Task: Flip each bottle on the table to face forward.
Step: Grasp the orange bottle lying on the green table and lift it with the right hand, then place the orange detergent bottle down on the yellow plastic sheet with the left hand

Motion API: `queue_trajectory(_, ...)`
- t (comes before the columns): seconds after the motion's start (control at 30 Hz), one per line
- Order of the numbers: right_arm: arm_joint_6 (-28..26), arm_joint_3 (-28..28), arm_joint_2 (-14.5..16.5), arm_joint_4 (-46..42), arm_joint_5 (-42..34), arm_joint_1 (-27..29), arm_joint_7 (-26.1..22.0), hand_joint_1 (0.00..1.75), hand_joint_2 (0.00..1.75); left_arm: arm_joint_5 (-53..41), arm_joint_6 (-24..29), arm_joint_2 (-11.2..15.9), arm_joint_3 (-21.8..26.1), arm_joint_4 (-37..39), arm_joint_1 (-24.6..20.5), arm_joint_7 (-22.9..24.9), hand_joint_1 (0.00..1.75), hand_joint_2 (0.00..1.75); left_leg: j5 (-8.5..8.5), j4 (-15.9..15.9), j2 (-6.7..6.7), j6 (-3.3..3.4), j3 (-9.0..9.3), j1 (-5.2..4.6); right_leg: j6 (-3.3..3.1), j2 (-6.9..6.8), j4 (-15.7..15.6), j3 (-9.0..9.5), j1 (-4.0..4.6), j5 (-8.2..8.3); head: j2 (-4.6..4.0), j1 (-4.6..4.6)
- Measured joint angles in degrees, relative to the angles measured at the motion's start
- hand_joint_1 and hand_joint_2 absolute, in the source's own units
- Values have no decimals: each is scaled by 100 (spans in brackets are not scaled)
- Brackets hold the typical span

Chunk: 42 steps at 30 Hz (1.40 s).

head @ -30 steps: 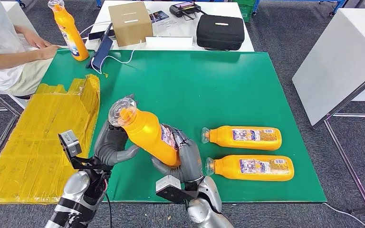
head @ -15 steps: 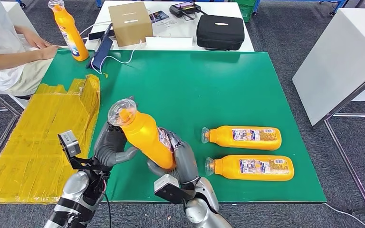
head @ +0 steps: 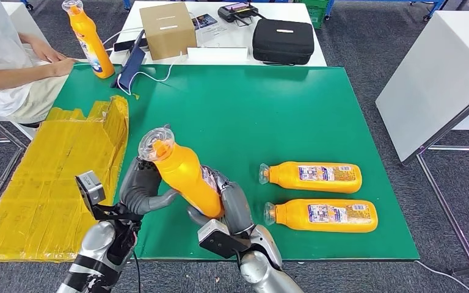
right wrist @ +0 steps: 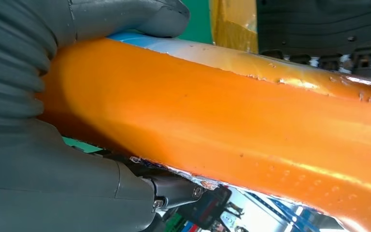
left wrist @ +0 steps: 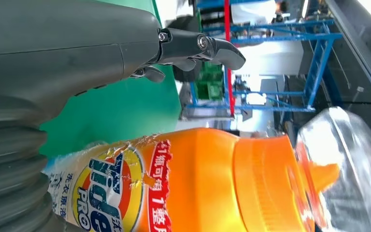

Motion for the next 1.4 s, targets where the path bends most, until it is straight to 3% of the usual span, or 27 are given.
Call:
queue_trajectory(0.17,72,36,-17,113,137,-9,38,175,175,-431,142,-16,-288,-109,63,-68,0,175,0,0,-3,0,-2,0,0,-1,0,0,0,0,0,2)
queue_trajectory(0.57,16,70,-21,286,306,-28,78,175,175,-495,210,-33,-631,-115,65,-48,0,175,0,0,-2,0,-2,0,0,0,0,-1,0,0,0,0)
queue_trajectory(0.7,-41,70,-36,322,356,-33,81,175,175,-509,209,-33,-712,-115,73,-49,175,175,-1,0,-2,0,-2,0,0,0,0,-1,0,0,0,1)
queue_trajectory(1.3,-99,68,-37,363,395,-38,81,175,175,-376,234,-34,-725,-103,79,-35,175,175,0,0,-1,0,-2,0,0,0,0,-3,0,0,0,-1)
queue_trajectory(1.33,-101,68,-37,361,388,-37,81,148,175,-367,244,-34,-724,-100,78,-32,175,175,0,0,-1,0,-2,0,0,0,0,-3,0,0,0,0)
queue_trajectory(1.4,-90,64,-37,340,314,-34,64,61,175,-375,327,-38,-722,-96,75,-36,175,175,0,0,-1,0,-1,0,0,0,0,-3,0,0,0,0)
